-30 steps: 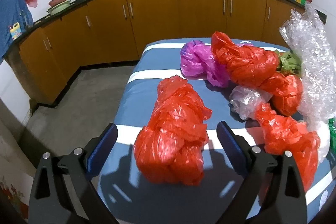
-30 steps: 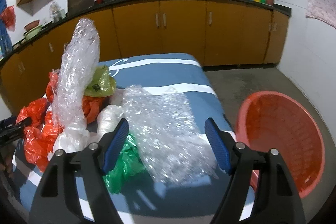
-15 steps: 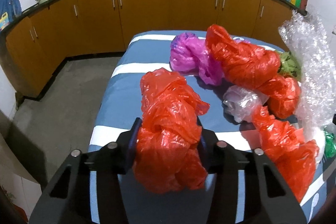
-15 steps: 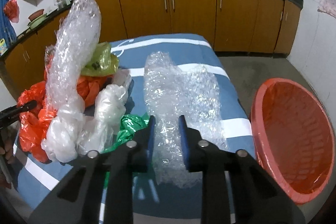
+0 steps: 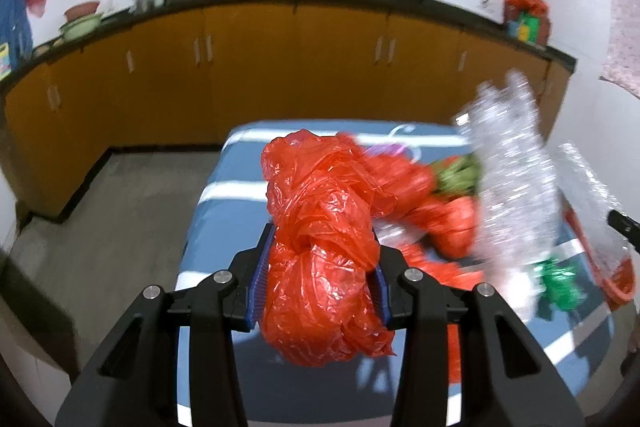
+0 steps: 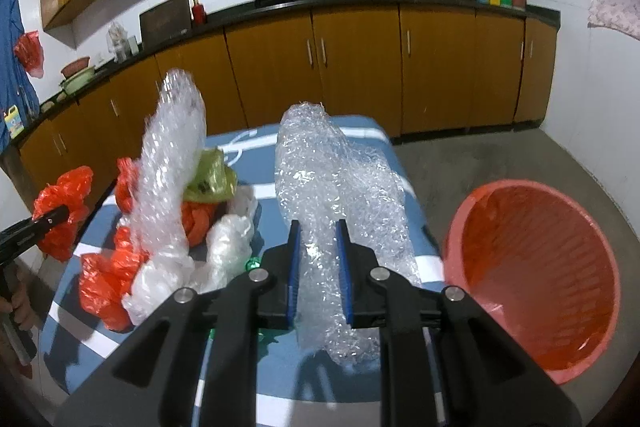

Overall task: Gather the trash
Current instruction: 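Carry both items to the red bin and open both tools over it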

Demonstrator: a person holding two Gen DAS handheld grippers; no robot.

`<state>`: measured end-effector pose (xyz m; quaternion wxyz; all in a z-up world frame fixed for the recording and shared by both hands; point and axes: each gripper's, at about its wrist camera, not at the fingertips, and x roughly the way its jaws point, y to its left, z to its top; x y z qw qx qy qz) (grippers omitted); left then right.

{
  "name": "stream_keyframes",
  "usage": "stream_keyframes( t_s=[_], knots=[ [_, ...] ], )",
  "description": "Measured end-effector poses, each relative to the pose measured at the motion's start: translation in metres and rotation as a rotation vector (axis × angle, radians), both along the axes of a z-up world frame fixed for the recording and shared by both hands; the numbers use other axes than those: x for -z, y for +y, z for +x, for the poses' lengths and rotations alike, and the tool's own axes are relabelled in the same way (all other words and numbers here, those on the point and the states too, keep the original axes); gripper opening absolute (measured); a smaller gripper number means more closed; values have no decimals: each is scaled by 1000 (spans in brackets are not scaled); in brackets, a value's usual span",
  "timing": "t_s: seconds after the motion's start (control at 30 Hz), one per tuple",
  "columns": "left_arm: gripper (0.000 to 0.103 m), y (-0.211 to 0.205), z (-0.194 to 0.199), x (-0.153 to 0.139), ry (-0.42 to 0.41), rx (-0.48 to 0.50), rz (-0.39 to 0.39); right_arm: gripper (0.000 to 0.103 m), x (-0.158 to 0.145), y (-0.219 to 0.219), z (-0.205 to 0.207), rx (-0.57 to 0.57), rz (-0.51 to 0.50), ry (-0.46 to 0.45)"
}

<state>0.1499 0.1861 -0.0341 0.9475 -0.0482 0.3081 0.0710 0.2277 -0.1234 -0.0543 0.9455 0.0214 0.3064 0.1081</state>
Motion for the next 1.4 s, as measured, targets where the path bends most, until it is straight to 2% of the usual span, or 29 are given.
stream_keyframes(
  t_s=[0.13,0.27,0.37,0.47,0.7,0.93,1.3,1.4],
  knots=[
    [42,-30,-4,-28,-66,76,4,18,-16,-16,-14,35,-10,-47],
    [43,-70,-1,-53,-129,171,-9,18,-27,-53,-22,125,-30,-64],
    [43,-101,4,-65,-154,248,-24,18,-31,-89,-25,199,-34,-65],
    [43,-148,18,-70,-155,357,-31,18,-30,-124,-31,272,-28,-61],
    [43,-252,53,-49,-115,552,-64,18,-18,-179,-37,376,-18,-27],
    [43,-334,82,-11,-31,662,-77,18,2,-207,-32,414,10,3],
    [43,-381,102,20,47,743,-79,18,19,-235,-17,424,65,6],
    [45,-392,108,29,80,762,-78,21,22,-240,-12,424,87,5]
  ],
)
